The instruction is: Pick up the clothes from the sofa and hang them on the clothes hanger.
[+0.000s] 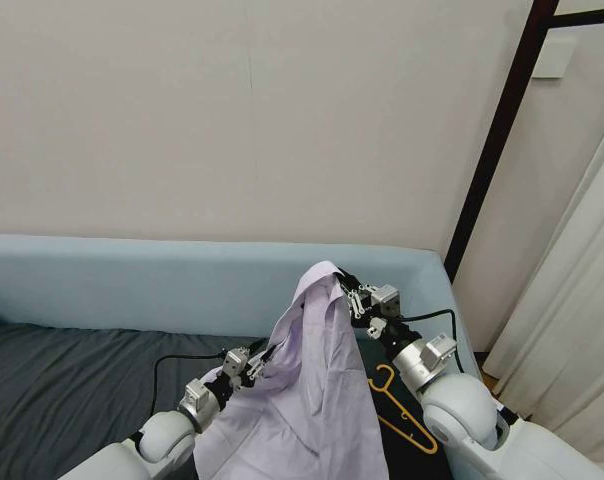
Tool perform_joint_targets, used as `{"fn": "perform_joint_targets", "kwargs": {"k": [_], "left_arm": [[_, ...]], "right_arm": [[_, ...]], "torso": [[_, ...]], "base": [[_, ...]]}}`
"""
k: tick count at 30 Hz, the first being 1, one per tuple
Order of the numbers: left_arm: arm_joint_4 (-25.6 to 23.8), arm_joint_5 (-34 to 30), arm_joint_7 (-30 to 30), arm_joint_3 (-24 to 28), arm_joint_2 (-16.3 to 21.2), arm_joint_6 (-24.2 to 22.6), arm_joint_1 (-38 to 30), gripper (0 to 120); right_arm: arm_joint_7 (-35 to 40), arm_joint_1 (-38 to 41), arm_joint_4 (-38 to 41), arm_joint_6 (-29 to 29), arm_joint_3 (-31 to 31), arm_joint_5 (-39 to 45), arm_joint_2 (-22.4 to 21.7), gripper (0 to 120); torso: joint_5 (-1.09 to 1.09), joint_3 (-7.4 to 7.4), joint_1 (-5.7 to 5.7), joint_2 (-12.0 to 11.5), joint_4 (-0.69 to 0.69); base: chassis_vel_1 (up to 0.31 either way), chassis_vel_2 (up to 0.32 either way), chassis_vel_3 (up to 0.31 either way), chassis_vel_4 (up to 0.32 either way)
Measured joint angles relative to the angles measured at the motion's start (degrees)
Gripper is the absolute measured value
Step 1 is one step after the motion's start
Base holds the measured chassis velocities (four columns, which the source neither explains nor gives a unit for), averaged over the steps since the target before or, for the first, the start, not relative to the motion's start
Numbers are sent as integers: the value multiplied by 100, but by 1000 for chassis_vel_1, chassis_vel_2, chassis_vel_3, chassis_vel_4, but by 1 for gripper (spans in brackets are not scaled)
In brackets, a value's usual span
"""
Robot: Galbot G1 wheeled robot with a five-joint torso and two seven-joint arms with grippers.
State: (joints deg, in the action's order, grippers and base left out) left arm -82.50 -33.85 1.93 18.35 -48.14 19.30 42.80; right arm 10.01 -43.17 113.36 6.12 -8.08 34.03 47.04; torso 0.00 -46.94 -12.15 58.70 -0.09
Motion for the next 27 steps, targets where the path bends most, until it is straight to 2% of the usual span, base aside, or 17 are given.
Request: {"fn": "perform_joint_targets", "kwargs": {"k": [2,6,8,10,13,27], "left_arm": [[37,1,-5,28,-26,-7,-35,39],[163,-9,-21,154,-100,-19,-163,21],[179,-11,-22,175,-111,-18,-184,19],[214,-22,-33,224,-144,-15,-238,8],[216,-31,-45,243,-154,-12,-268,0],[-147,-113,-146,138,39,5,-239,0]], "right_arm": [[1,-5,11,-1,0,5,0,0],[2,-11,30,-3,3,22,-13,0],[3,-14,30,-4,5,24,-14,0],[5,-35,31,-3,15,24,-12,0],[6,-73,31,-3,28,10,-12,0],[-23,-286,-64,40,144,-167,-66,0]], "torso": [[0,0,0,0,0],[0,0,0,0,0],[0,0,0,0,0],[0,0,0,0,0],[0,0,0,0,0],[-1,0,0,0,0]], "base": [[0,0,0,0],[0,0,0,0],[0,0,0,0],[0,0,0,0],[0,0,0,0],[0,0,0,0]]}}
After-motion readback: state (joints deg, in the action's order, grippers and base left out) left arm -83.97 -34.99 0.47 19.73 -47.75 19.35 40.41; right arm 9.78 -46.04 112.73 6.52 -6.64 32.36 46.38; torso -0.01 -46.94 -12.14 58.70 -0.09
